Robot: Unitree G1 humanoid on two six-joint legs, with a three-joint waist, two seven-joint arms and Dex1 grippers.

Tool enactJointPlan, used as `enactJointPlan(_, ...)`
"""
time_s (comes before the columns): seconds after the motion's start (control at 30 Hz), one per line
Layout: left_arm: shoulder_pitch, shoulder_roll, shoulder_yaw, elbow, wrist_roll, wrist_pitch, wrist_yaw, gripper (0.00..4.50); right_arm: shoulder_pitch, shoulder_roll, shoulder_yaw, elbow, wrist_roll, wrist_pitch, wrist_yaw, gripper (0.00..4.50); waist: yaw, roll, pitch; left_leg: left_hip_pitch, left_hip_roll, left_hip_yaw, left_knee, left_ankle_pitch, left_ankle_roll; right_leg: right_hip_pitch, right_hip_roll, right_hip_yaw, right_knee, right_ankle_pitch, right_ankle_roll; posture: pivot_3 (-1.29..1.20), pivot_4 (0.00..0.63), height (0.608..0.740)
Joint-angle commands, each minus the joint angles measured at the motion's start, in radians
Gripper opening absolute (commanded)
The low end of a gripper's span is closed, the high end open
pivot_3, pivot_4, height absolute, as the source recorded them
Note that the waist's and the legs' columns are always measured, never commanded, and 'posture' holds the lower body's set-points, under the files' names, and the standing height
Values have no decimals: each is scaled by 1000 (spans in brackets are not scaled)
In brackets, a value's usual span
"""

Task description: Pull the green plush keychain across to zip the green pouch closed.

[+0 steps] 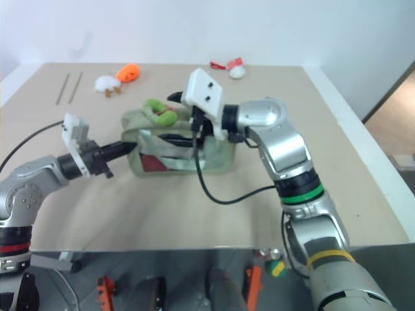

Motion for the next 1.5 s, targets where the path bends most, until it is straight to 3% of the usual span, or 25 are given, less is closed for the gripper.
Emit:
enactJointPlan(0.03,-19,2,14,-18,-4,-11,-5,0,-51,20,18,55,-71,-64,-28,4482,0,0,0,0,0,0,0,0,0,0,0,0,0,0,0,0,150,740)
enactJointPlan(0.2,-23,-1,11,-18,-5,-9,-3,0,-76,50,7,114,-99,-95,-41,4482,0,0,0,0,0,0,0,0,0,0,0,0,0,0,0,0,150,740)
enactJointPlan(0.37,-22,-2,13,-20,-6,-6,-1,0,-79,58,-8,134,-99,-110,-43,3261,0,0,0,0,0,0,0,0,0,0,0,0,0,0,0,0,150,740)
enactJointPlan(0.47,-22,-3,13,-18,-7,-5,0,0,-82,59,-20,143,-91,-111,-40,2024,0,0,0,0,0,0,0,0,0,0,0,0,0,0,0,0,150,740)
enactJointPlan(0.53,-22,-4,13,-16,-6,-5,1,0,-84,59,-26,150,-87,-112,-39,1573,0,0,0,0,0,0,0,0,0,0,0,0,0,0,0,0,150,740)
enactJointPlan(0.57,-23,-4,12,-14,-5,-5,1,0,-84,59,-28,155,-86,-112,-38,1064,0,0,0,0,0,0,0,0,0,0,0,0,0,0,0,0,150,740)
enactJointPlan(0.67,-23,-5,15,-11,-7,-5,1,0,-84,60,-32,164,-80,-111,-35,181,0,0,0,0,0,0,0,0,0,0,0,0,0,0,0,0,150,740)
enactJointPlan(0.7,-24,-6,15,-9,-7,-5,1,0,-85,60,-32,168,-79,-113,-33,43,0,0,0,0,0,0,0,0,0,0,0,0,0,0,0,0,150,740)
enactJointPlan(1.0,-26,-10,18,2,-9,-4,1,0,-85,52,-51,195,-67,-113,-32,43,0,0,0,0,0,0,0,0,0,0,0,0,0,0,0,0,150,740)
enactJointPlan(1.33,-26,-8,16,9,-11,-8,-1,0,-100,40,-175,182,105,22,-5,43,0,0,0,-1,0,0,0,0,0,0,0,0,0,0,0,0,150,740)
enactJointPlan(1.37,-27,-7,15,10,-11,-8,-1,0,-100,39,-173,181,108,35,-4,756,-1,0,0,-1,0,0,0,0,0,0,0,0,0,0,0,0,150,740)
enactJointPlan(1.5,-33,-7,10,17,-6,-11,-3,0,-88,40,-159,166,87,29,-17,2066,-2,0,0,-1,0,-1,0,0,0,0,0,-1,0,0,0,0,150,740)
